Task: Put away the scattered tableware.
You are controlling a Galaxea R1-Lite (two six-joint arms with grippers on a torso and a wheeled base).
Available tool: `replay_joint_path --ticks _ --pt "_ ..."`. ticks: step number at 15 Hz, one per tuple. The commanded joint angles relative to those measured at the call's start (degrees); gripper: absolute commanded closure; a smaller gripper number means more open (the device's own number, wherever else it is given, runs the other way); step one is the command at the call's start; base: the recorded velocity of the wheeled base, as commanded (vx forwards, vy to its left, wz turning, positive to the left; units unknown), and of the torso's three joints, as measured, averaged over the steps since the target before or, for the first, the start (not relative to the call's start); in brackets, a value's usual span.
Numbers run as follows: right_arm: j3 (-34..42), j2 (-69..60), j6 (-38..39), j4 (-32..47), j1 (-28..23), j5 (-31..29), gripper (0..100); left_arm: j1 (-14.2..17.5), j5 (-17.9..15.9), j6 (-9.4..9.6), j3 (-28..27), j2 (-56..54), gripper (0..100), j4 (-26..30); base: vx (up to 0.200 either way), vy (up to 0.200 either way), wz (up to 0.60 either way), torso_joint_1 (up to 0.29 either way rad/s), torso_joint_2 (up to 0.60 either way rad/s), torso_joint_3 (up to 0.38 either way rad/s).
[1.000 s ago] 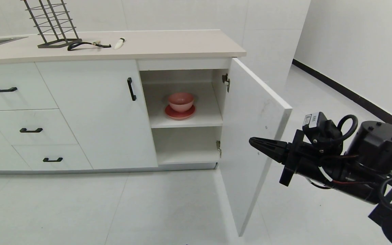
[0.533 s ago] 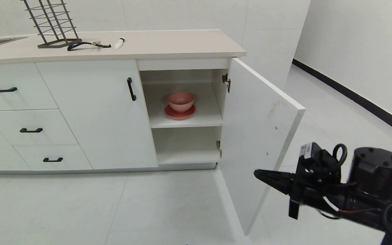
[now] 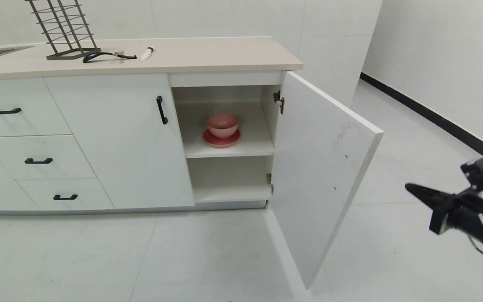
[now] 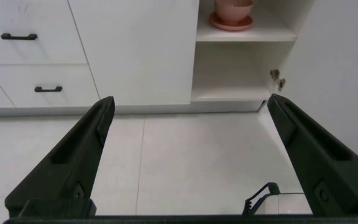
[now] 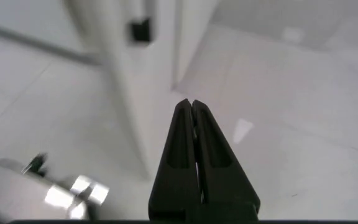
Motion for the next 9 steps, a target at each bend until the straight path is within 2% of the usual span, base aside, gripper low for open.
replay_joint_path --ticks 1,3,7,9 --pt "-13.1 4.2 0.4 -2.9 -1.1 1.2 100 0.0 0.0 -0.01 0.0 0.1 0 0.0 0.0 0.0 0.0 0.0 0.0 0.0" --pt "-16.6 8.7 0.3 -5.6 4.3 4.3 100 0.0 0.0 -0.01 0.0 0.1 0 0.0 0.0 0.0 0.0 0.0 0.0 0.0" --pt "-21.4 10.0 0.2 -5.7 11.5 4.7 100 0.0 0.0 -0.01 0.0 0.1 0 0.0 0.0 0.0 0.0 0.0 0.0 0.0" --pt "-20.8 9.9 0.2 -5.7 14.8 4.7 100 0.0 0.0 -0.01 0.0 0.1 0 0.0 0.0 0.0 0.0 0.0 0.0 0.0"
